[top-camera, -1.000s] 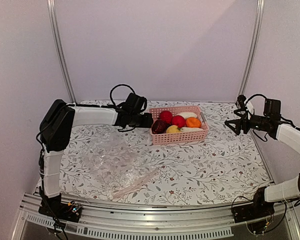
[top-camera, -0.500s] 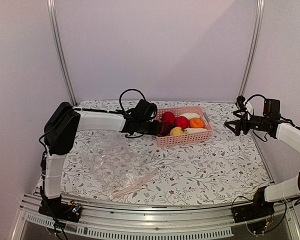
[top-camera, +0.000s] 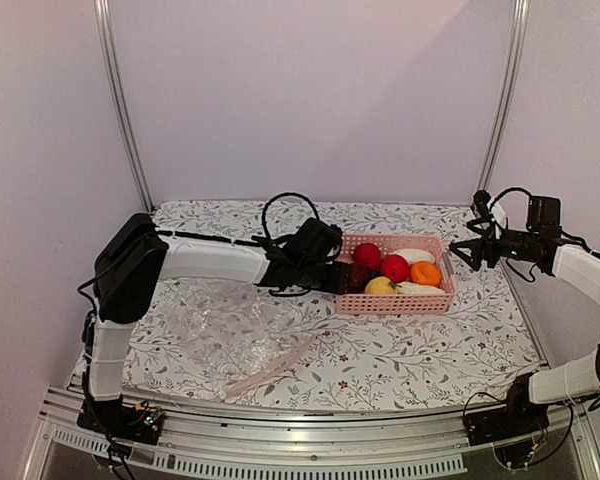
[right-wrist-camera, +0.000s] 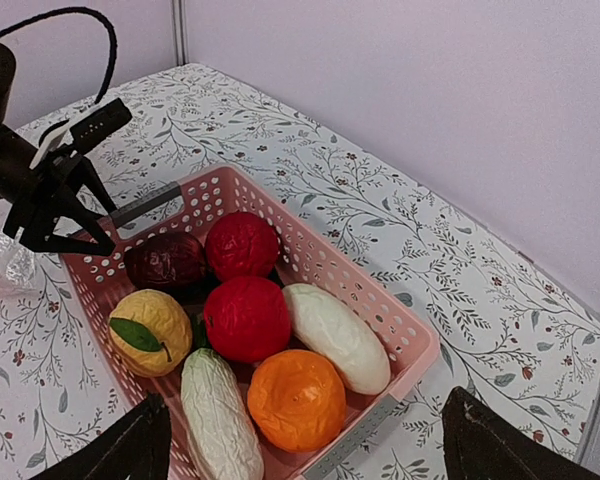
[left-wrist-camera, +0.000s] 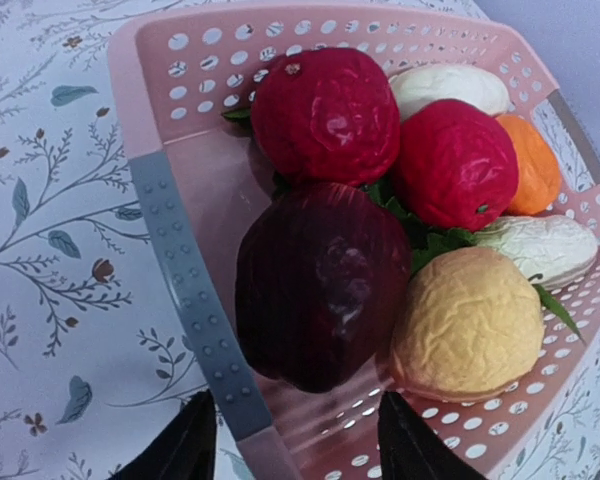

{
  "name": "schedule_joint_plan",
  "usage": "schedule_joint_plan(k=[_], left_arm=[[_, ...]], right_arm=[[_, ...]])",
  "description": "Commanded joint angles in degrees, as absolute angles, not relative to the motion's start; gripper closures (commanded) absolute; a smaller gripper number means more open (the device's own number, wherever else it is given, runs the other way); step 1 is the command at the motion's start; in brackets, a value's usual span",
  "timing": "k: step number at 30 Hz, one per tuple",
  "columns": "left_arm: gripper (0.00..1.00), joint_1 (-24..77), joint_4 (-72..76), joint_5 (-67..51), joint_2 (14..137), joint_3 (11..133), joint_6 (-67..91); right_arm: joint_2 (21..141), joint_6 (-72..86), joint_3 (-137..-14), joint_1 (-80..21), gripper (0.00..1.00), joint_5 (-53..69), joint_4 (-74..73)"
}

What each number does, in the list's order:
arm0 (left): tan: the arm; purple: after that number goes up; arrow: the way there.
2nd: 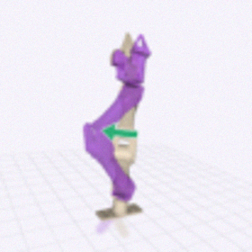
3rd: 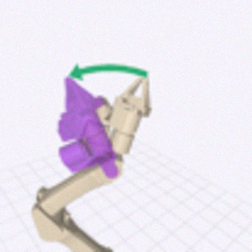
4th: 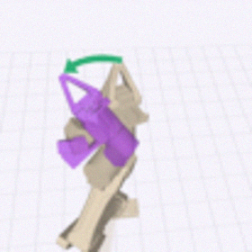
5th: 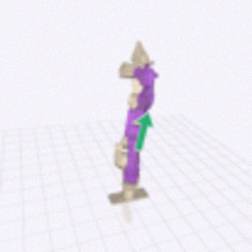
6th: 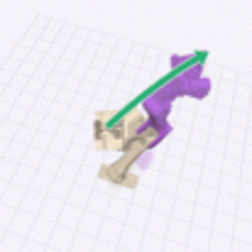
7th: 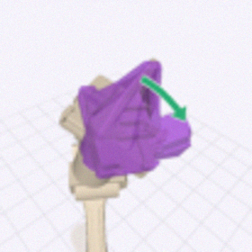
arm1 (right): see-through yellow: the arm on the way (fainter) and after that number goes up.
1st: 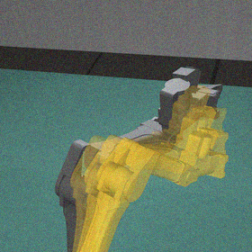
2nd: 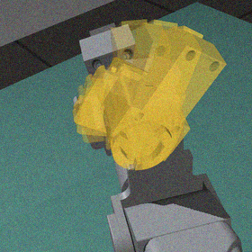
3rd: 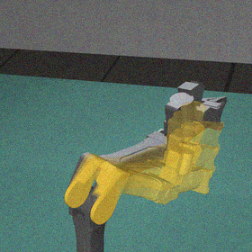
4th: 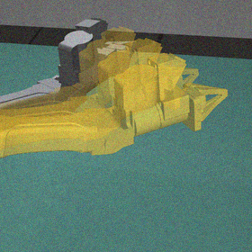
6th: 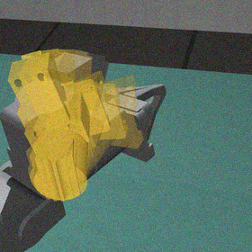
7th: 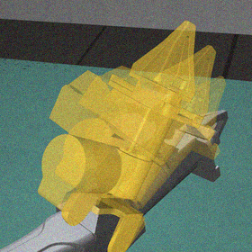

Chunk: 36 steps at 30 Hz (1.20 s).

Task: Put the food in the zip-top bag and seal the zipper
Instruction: Adjust the bin at the corner of the board, then pick up the zipper food storage bag from the center of the board.

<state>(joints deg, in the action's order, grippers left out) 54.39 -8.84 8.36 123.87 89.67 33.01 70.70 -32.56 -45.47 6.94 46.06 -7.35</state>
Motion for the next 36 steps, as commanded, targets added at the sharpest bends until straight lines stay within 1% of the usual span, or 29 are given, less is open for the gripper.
schedule_joint_plan(k=[1, 5, 9, 11, 14, 18, 20, 21, 23, 24, 25, 26, 28, 30, 33, 36], left_arm=[[0.40, 55.4, -9.0, 10.9, 120.1, 87.9, 34.3], [0.34, 55.9, -9.8, 14.7, 112.6, 84.1, 29.3], [0.34, 57.1, -11.6, 17.4, 104.1, 77.0, 22.6], [0.35, 58.2, -13.6, 17.8, 100.7, 73.9, 19.2], [0.41, 61.1, -18.5, 19.4, 97.4, 70.8, 15.7], [0.49, 64.9, -27.1, 22.2, 94.3, 68.0, 18.8], [0.50, 65.7, -30.4, 20.6, 92.4, 66.1, 22.9], [0.51, 66.0, -31.9, 19.5, 91.3, 65.1, 25.0], [0.53, 66.1, -34.8, 17.6, 88.7, 62.8, 28.8], [0.54, 66.1, -36.1, 17.2, 87.1, 61.6, 30.1], [0.54, 66.0, -36.5, 17.4, 85.3, 60.0, 31.3], [0.56, 65.7, -37.0, 17.9, 83.5, 58.3, 32.4], [0.59, 64.2, -36.6, 18.2, 80.0, 54.6, 34.6], [0.60, 60.9, -34.3, 16.3, 76.5, 50.6, 36.9], [0.60, 55.8, -27.6, 12.1, 71.9, 44.1, 40.7], [0.60, 50.3, -20.8, 9.0, 68.9, 38.8, 43.8]], right_arm=[[71.1, -33.3, -46.8, 7.3, 0.07, 46.7, -8.9], [70.9, -33.4, -46.8, 7.3, 0.07, 46.9, -9.1], [70.7, -33.6, -47.0, 7.3, 0.07, 47.2, -9.6], [70.6, -33.9, -47.3, 7.3, 0.07, 47.2, -9.8], [70.4, -34.1, -47.5, 7.3, 0.07, 47.4, -10.3], [70.2, -35.3, -47.5, 7.3, 0.10, 49.5, -11.7], [70.3, -37.0, -48.4, 6.2, 0.16, 50.6, -14.0], [70.7, -38.2, -49.7, 3.9, 0.22, 49.9, -16.3], [71.3, -40.3, -51.5, -5.9, 0.31, 44.5, -20.8], [71.5, -41.5, -51.6, -11.4, 0.39, 39.7, -22.0], [72.1, -43.1, -51.5, -17.2, 0.45, 37.8, -22.3], [72.5, -43.6, -51.5, -21.6, 0.49, 36.2, -22.3], [74.4, -44.1, -52.4, -27.9, 0.53, 36.9, -22.6], [78.4, -45.5, -54.7, -33.9, 0.61, 36.4, -24.3], [86.2, -48.5, -59.8, -42.1, 0.73, 30.9, -27.9], [92.4, -48.4, -63.8, -47.2, 0.75, 27.9, -27.9]])
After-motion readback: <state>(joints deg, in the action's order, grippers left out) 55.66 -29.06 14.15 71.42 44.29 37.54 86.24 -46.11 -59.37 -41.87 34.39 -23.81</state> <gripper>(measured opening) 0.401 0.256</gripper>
